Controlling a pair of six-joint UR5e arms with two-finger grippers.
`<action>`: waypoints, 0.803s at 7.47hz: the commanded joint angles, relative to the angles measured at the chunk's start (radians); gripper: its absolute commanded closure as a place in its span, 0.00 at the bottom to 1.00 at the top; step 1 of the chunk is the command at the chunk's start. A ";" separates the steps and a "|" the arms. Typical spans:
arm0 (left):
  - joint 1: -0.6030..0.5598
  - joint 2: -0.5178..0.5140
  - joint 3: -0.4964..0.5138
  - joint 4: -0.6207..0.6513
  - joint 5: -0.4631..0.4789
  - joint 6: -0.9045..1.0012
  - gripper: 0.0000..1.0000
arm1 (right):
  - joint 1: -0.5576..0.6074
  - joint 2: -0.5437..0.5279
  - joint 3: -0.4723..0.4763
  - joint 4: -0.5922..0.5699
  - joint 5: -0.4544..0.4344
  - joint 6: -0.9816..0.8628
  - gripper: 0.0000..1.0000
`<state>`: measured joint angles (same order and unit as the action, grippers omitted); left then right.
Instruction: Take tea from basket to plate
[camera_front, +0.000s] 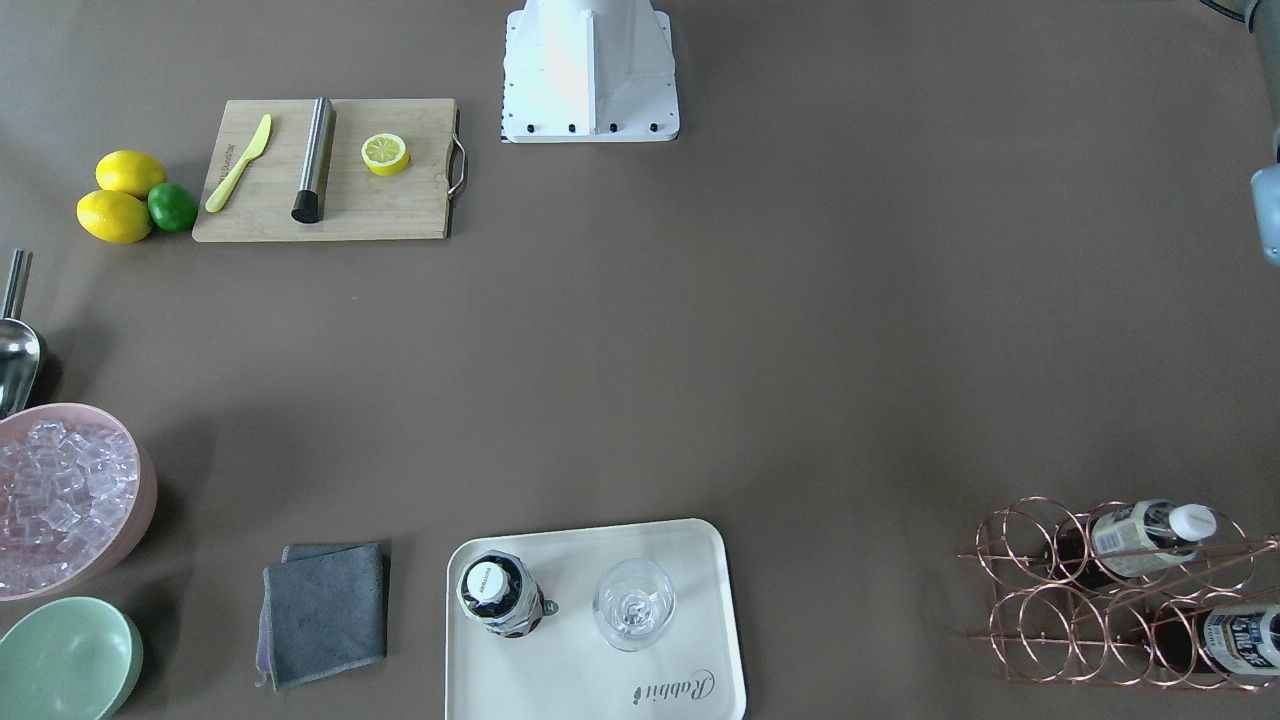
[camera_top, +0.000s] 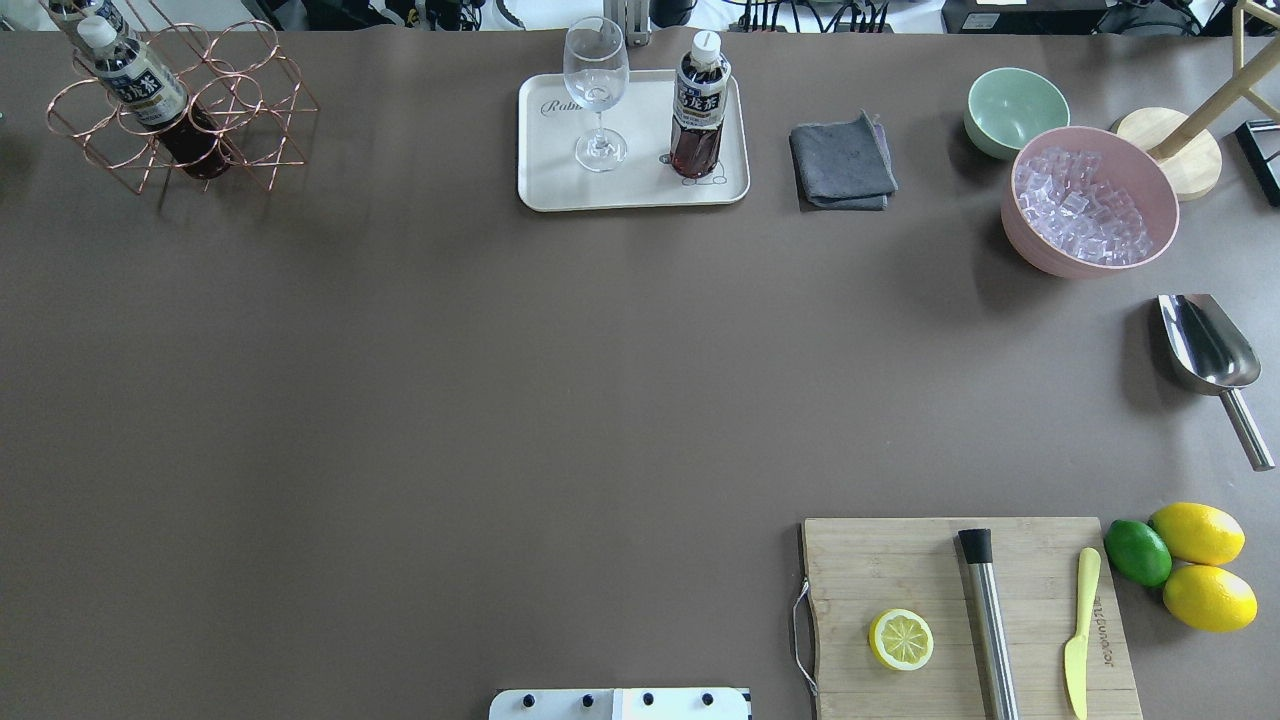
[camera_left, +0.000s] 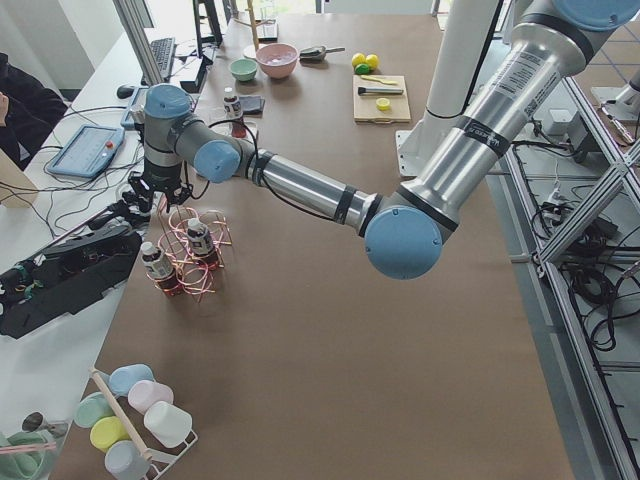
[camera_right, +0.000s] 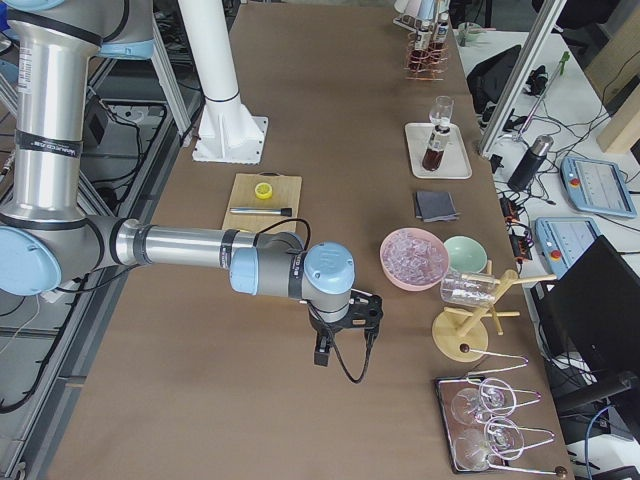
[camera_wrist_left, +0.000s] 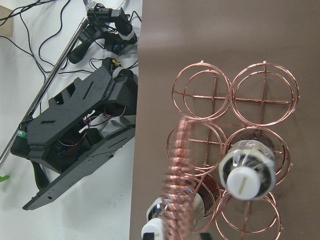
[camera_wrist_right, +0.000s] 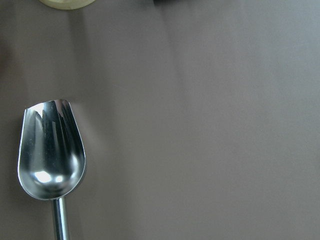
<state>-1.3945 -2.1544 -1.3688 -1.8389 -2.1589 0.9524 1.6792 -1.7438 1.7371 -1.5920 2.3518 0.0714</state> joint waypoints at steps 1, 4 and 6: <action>0.000 0.014 -0.004 -0.002 -0.001 -0.001 0.02 | 0.001 -0.022 0.001 -0.006 0.020 -0.002 0.00; -0.001 0.014 -0.006 -0.002 -0.001 -0.001 0.02 | -0.021 -0.023 -0.008 -0.005 -0.005 -0.002 0.00; -0.018 0.005 -0.030 -0.005 -0.001 -0.074 0.02 | -0.021 -0.023 -0.014 -0.002 -0.012 -0.002 0.00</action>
<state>-1.3965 -2.1425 -1.3758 -1.8409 -2.1598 0.9461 1.6591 -1.7668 1.7272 -1.5971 2.3430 0.0691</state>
